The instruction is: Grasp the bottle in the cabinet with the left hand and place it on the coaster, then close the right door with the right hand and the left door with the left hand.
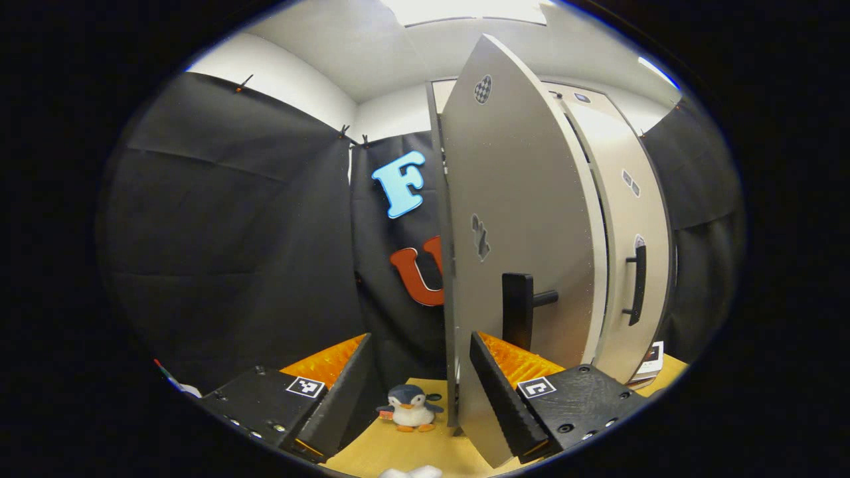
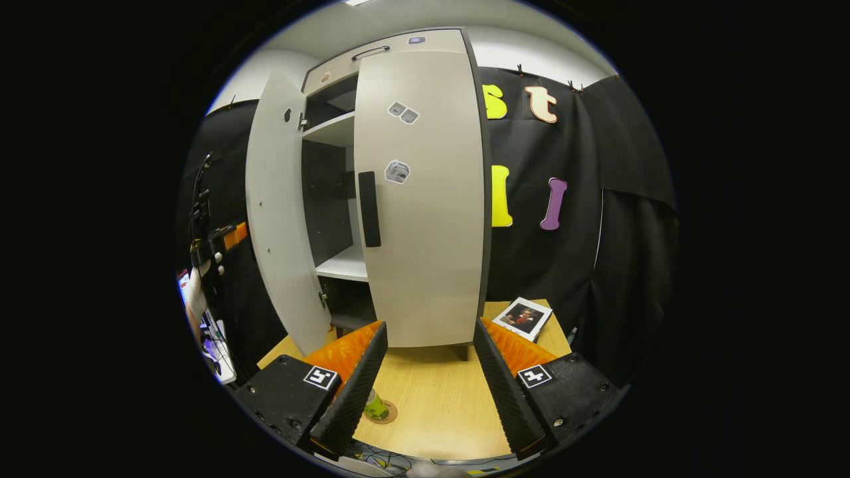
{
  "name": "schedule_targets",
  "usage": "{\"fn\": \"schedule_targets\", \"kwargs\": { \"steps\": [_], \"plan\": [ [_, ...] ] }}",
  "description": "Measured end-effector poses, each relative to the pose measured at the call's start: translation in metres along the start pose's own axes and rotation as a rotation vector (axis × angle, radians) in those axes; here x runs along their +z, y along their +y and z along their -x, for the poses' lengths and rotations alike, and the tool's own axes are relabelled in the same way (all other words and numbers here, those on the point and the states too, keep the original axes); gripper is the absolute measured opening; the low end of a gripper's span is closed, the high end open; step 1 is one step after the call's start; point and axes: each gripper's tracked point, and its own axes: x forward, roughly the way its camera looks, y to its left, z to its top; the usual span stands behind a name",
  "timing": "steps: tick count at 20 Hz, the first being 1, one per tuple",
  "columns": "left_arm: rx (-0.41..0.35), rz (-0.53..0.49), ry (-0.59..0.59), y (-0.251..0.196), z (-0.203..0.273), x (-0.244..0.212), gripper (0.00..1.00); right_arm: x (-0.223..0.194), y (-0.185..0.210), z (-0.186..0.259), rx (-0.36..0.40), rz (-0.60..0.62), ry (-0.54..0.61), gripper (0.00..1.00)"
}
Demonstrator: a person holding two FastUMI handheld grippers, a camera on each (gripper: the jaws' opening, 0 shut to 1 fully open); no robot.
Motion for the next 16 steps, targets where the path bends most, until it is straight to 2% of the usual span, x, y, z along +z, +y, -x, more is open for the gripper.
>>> {"fn": "schedule_targets", "kwargs": {
  "steps": [5, 9, 13, 16],
  "plan": [
    [-0.072, 0.023, 0.000, -0.039, -0.008, 0.002, 0.89, 0.006, -0.008, 0.008, -0.016, -0.008, -0.022, 0.81],
    [-0.130, 0.029, 0.004, -0.073, -0.018, 0.005, 0.94, 0.003, -0.017, 0.016, -0.042, -0.021, -0.026, 0.81],
    [-0.162, -0.007, -0.038, -0.092, -0.019, 0.017, 0.96, 0.006, -0.027, 0.027, -0.071, -0.036, -0.044, 0.81],
    [-0.174, -0.007, -0.019, -0.097, -0.016, 0.013, 0.96, 0.008, -0.032, 0.029, -0.093, -0.039, -0.056, 0.81]
  ]
}}
